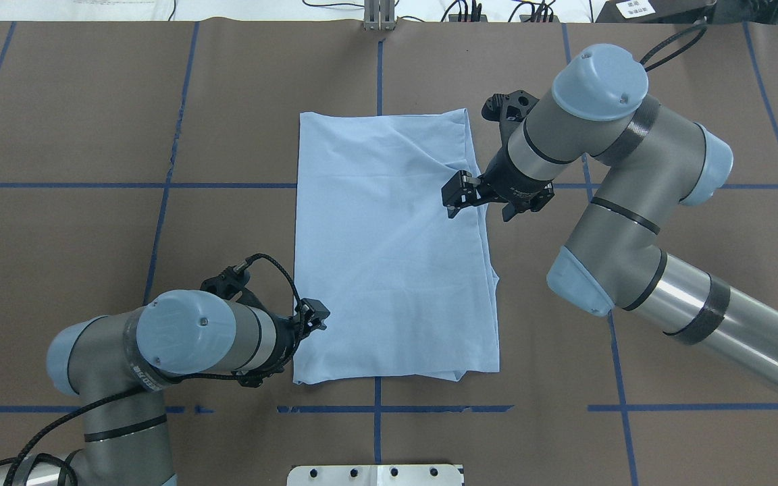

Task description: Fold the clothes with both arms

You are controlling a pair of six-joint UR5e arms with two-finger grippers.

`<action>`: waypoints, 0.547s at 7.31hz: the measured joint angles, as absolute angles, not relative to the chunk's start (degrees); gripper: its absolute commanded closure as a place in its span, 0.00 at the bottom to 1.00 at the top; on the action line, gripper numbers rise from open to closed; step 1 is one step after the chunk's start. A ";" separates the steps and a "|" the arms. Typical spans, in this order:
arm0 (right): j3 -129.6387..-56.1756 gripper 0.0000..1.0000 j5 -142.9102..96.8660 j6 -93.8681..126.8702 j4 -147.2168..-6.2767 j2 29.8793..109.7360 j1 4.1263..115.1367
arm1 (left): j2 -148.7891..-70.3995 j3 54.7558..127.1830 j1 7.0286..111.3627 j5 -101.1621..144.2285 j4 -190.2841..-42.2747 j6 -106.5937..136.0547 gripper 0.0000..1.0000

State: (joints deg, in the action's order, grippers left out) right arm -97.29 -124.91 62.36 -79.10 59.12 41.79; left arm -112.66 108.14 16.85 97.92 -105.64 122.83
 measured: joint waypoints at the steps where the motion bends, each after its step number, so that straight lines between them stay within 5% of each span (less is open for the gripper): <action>1: -97.29 0.00 -124.83 62.76 -79.10 59.14 41.69 | -112.60 108.13 15.78 97.72 -104.85 122.98 0.10; 4: -96.96 0.00 -124.67 63.25 -79.10 59.15 41.42 | -112.66 107.74 14.22 97.57 -104.36 123.21 0.13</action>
